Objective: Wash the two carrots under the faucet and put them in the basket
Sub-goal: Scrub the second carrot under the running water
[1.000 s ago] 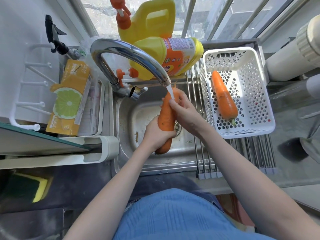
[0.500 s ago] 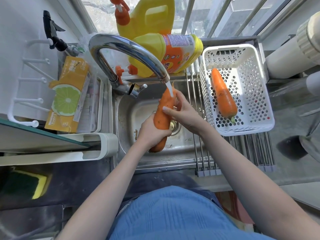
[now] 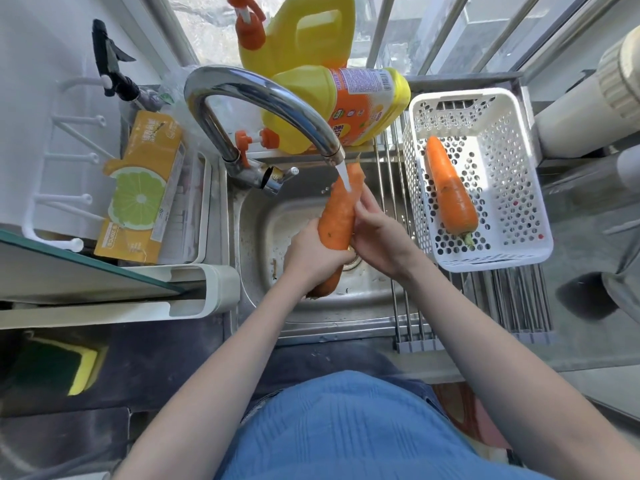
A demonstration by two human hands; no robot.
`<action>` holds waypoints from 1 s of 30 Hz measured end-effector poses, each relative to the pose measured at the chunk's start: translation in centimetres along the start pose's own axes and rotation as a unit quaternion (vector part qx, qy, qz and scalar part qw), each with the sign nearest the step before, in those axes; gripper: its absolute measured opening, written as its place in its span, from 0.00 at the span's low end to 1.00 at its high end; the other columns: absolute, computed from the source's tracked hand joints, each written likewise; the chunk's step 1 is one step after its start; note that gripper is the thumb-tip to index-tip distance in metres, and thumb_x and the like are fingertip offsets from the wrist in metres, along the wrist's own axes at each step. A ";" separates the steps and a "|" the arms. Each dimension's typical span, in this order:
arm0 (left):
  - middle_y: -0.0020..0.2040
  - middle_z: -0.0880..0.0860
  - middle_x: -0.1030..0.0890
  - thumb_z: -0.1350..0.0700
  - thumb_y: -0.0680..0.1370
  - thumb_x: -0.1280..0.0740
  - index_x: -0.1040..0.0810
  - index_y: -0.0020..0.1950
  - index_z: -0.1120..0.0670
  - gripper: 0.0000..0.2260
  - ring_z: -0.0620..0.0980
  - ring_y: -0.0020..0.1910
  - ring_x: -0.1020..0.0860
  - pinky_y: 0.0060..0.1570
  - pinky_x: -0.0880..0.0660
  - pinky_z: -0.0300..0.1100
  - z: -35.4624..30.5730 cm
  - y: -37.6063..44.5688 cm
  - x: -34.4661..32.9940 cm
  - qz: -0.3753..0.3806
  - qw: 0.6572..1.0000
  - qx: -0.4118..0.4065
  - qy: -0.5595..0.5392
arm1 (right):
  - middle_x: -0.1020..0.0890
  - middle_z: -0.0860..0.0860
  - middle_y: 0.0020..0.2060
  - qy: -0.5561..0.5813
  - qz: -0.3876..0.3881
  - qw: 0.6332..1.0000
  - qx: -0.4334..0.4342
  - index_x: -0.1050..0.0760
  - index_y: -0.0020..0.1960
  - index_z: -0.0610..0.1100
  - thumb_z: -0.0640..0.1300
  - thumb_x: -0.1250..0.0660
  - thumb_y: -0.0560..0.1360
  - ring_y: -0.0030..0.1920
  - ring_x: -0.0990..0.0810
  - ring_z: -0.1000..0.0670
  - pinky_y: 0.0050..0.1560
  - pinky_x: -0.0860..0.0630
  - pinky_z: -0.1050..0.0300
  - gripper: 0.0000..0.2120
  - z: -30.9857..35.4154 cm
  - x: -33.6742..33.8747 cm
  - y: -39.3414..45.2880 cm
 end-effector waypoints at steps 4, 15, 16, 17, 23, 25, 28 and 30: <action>0.43 0.47 0.19 0.43 0.54 0.30 0.26 0.50 0.46 0.26 0.50 0.42 0.19 0.46 0.20 0.54 -0.2 0.2 -0.3 0.000 1.000 0.000 -0.015 | 0.29 0.46 0.70 -0.111 -0.054 0.992 0.015 0.47 0.79 0.49 0.38 0.43 0.82 0.67 0.27 0.49 0.69 0.30 0.51 0.28 0.0 -0.2 0.0; 0.43 0.47 0.20 0.52 0.62 0.25 0.29 0.46 0.45 0.18 0.51 0.44 0.20 0.45 0.22 0.49 0.7 -0.9 -0.7 -0.024 0.998 0.032 -0.057 | 0.26 0.45 0.52 -0.234 -0.140 0.961 0.047 0.35 0.57 0.47 0.52 0.42 0.81 0.54 0.24 0.47 0.61 0.25 0.44 0.10 -0.2 -2.1 1.4; 0.43 0.47 0.20 0.51 0.61 0.26 0.28 0.46 0.46 0.18 0.51 0.44 0.20 0.44 0.23 0.48 0.9 -1.0 -0.6 -0.022 0.997 0.034 -0.059 | 0.26 0.44 0.55 -0.214 -0.083 0.973 0.022 0.36 0.63 0.49 0.50 0.38 0.79 0.56 0.24 0.46 0.62 0.25 0.42 0.14 -0.1 -1.4 1.0; 0.43 0.47 0.20 0.50 0.60 0.26 0.27 0.48 0.48 0.19 0.51 0.43 0.20 0.44 0.23 0.48 1.0 -1.0 -0.5 -0.016 0.998 0.035 -0.057 | 0.26 0.44 0.58 -0.203 -0.033 0.979 0.000 0.39 0.68 0.50 0.45 0.36 0.79 0.58 0.24 0.46 0.61 0.24 0.43 0.20 0.1 -0.8 0.5; 0.40 0.48 0.20 0.57 0.64 0.25 0.24 0.48 0.52 0.15 0.47 0.38 0.22 0.33 0.30 0.39 1.1 -0.9 -0.9 0.010 0.997 0.040 -0.067 | 0.26 0.48 0.59 -0.250 0.030 0.967 -0.040 0.49 0.76 0.48 0.33 0.33 0.76 0.57 0.23 0.49 0.56 0.24 0.53 0.37 1.0 0.4 -0.5; 0.40 0.48 0.20 0.58 0.65 0.25 0.24 0.48 0.51 0.14 0.46 0.38 0.23 0.33 0.31 0.39 1.2 -0.7 -0.8 0.007 0.996 0.038 -0.074 | 0.25 0.48 0.57 -0.289 -0.016 0.957 -0.022 0.45 0.75 0.44 0.36 0.34 0.78 0.55 0.22 0.50 0.55 0.22 0.54 0.31 0.7 -0.4 -0.1; 0.41 0.48 0.19 0.56 0.65 0.25 0.24 0.50 0.52 0.16 0.47 0.40 0.22 0.34 0.31 0.39 1.3 -0.5 -0.7 -0.009 0.997 0.038 -0.072 | 0.26 0.48 0.57 -0.377 -0.096 0.920 0.032 0.41 0.73 0.42 0.42 0.39 0.81 0.56 0.25 0.51 0.56 0.27 0.57 0.22 -0.1 -2.2 0.6; 0.42 0.48 0.19 0.56 0.65 0.25 0.24 0.52 0.52 0.17 0.46 0.40 0.22 0.34 0.31 0.40 1.1 -0.6 -0.9 -0.019 0.996 0.037 -0.081 | 0.27 0.51 0.53 -0.406 -0.169 0.895 0.078 0.39 0.70 0.39 0.46 0.44 0.83 0.52 0.28 0.53 0.52 0.33 0.63 0.18 -0.4 -3.3 1.3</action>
Point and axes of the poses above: each hand's wrist, its own y-axis towards the middle knuckle, its own x-axis out of the back of the hand, z = x × y, the point moved 1 cm from there along y, towards the middle knuckle
